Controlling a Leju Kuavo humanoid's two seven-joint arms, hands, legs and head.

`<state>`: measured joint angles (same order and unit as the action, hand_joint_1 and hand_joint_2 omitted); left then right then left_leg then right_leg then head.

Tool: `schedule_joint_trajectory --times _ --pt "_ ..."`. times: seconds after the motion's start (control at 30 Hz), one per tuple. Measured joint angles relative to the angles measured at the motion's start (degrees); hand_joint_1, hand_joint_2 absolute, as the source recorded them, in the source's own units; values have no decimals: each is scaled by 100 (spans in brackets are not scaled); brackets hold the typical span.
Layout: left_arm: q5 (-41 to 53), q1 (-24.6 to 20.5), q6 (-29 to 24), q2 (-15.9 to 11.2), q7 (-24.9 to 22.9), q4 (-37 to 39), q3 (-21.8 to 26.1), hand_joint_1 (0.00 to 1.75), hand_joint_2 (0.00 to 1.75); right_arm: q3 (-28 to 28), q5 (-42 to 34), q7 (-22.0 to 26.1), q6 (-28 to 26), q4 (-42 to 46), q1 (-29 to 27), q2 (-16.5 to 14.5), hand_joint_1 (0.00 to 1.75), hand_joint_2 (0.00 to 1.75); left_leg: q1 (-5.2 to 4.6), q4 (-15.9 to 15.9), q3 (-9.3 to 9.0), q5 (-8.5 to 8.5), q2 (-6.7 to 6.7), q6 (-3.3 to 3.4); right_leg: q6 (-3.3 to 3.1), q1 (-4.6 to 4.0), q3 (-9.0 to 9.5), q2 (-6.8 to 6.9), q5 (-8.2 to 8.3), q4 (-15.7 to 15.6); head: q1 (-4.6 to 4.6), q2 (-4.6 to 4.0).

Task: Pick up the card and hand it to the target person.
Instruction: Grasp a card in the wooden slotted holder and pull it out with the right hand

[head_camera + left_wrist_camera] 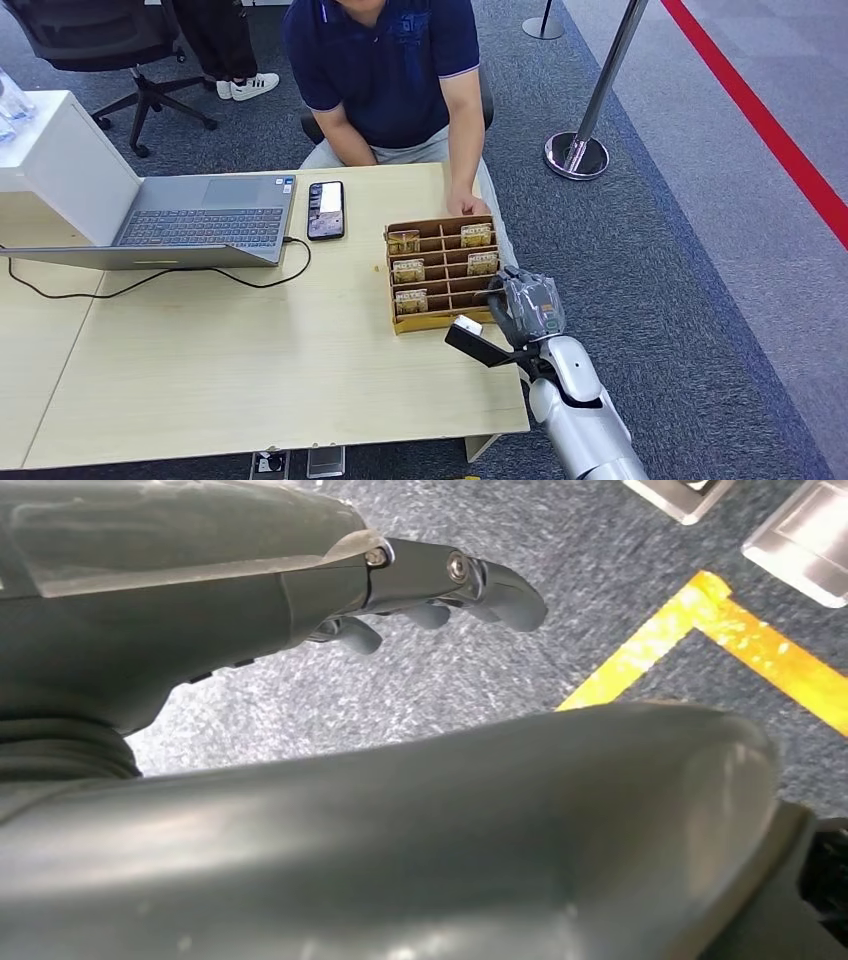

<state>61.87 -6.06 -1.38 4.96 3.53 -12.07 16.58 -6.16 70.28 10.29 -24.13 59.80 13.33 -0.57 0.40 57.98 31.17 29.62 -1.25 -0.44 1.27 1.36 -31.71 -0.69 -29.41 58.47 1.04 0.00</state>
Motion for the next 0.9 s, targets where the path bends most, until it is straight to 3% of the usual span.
schedule_joint_trajectory --times 0.13,0.27,0.9 --pt "-18 0 87 1 260 0 26 0 0 6 -8 27 -33 0 -2 1 141 175 0 0 0 0 0 0 0 0 0 0 0 0 2 0" --pt "-19 0 98 2 335 0 46 0 175 21 -14 63 -59 0 -13 1 161 175 0 0 0 0 0 0 0 0 0 0 0 0 4 0" --pt "1 1 -20 4 218 0 84 0 175 87 -333 318 -200 -79 -27 -22 161 175 0 0 3 -1 0 0 1 0 -2 0 1 0 2 0"
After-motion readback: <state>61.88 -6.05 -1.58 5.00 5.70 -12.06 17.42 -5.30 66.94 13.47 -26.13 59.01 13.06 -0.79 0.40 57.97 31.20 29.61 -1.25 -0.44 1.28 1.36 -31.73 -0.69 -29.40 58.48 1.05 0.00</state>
